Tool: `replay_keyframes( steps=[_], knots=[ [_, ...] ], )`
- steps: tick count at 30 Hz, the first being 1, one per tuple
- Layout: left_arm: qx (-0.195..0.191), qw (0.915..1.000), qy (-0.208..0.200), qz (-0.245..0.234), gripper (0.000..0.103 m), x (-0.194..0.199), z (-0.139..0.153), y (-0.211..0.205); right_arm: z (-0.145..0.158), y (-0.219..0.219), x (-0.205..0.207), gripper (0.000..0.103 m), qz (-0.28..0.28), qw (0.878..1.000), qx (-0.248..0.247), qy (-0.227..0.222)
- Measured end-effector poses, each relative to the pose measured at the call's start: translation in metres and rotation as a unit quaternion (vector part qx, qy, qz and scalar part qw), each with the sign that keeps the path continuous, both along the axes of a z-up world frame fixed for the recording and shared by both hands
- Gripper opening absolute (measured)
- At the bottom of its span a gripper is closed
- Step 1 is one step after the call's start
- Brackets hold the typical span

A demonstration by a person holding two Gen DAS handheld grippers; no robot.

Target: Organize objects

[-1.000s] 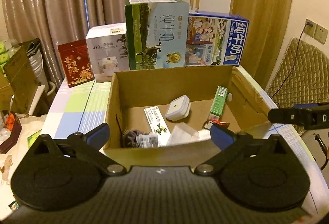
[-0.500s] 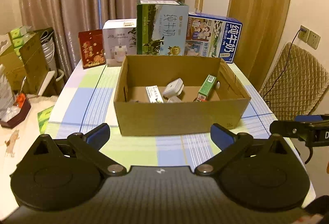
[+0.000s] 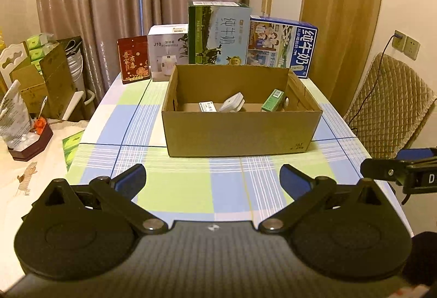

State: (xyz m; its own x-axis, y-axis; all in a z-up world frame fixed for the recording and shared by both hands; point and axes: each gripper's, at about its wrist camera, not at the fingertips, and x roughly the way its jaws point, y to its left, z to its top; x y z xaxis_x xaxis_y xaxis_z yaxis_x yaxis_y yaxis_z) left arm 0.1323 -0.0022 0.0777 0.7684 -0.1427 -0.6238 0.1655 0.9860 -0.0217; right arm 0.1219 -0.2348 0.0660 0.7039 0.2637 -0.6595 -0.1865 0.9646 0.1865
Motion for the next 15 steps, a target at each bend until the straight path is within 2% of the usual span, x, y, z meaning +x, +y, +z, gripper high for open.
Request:
replay_keyframes(
  steps=[15],
  knots=[
    [-0.003, 1.0, 0.007, 0.005, 0.102, 0.001, -0.0094, 0.0048, -0.0091, 0.0031, 0.0032, 0.101, 0.002, 1.0, -0.005, 0.002]
  ],
)
